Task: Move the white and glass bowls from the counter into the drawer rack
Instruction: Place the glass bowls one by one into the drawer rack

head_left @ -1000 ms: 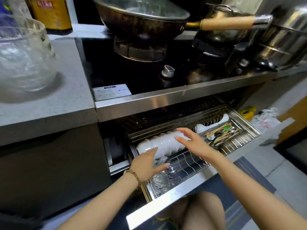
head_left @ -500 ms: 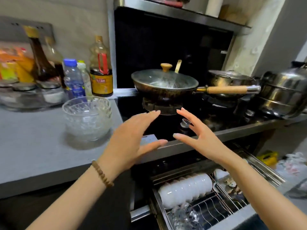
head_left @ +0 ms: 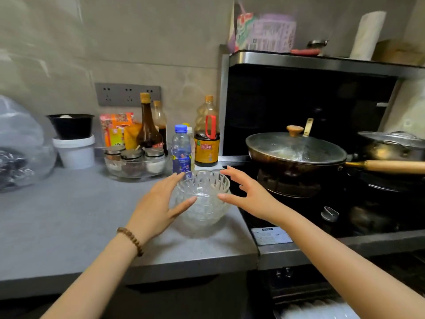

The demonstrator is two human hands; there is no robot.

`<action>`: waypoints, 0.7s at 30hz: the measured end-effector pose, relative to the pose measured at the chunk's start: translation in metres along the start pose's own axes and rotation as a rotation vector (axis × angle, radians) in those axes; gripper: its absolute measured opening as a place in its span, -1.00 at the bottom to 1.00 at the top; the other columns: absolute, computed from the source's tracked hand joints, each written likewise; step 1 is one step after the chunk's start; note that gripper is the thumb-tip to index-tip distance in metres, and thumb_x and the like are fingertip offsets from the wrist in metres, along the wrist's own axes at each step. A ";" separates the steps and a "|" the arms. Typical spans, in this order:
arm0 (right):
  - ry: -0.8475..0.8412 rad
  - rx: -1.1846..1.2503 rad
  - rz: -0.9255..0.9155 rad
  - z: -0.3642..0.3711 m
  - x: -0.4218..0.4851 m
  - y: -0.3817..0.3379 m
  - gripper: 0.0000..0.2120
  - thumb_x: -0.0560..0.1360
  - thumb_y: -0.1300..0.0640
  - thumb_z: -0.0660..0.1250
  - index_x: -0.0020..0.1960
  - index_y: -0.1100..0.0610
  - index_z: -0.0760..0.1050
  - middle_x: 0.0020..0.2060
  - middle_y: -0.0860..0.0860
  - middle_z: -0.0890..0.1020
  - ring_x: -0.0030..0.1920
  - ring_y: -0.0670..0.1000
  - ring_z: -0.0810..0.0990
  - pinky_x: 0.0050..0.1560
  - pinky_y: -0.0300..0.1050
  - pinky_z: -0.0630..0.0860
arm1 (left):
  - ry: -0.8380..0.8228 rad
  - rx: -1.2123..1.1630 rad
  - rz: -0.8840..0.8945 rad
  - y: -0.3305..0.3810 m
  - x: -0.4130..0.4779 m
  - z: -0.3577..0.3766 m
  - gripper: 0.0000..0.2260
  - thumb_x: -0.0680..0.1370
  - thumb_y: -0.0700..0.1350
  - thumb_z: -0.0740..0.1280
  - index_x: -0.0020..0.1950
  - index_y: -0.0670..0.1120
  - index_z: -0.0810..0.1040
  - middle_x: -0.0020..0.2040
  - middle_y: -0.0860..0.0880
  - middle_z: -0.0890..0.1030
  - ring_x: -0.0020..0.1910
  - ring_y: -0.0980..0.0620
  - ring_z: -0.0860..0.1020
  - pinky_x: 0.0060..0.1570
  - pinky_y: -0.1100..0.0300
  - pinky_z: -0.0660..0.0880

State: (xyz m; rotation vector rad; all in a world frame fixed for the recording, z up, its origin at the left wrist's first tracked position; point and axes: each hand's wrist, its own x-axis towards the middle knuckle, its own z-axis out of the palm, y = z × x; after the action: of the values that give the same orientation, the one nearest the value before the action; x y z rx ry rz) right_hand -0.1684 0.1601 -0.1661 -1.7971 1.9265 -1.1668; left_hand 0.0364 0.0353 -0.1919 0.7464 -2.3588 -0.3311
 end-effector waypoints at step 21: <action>0.054 0.014 -0.081 0.009 0.011 0.002 -0.81 0.39 0.04 0.46 -0.14 0.17 0.60 0.20 -0.19 0.55 0.25 -0.26 0.43 0.36 -0.14 0.24 | 0.064 -0.521 -0.019 -0.006 0.019 0.024 -0.68 0.35 0.27 0.32 -0.20 0.05 0.39 -0.06 0.04 0.55 0.03 0.19 0.49 0.09 0.33 0.33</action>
State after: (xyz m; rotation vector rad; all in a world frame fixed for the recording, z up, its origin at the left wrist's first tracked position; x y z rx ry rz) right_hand -0.1655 0.1465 -0.1698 -1.8708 1.8856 -1.2650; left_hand 0.0115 0.0199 -0.2033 0.5156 -2.0692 -0.8733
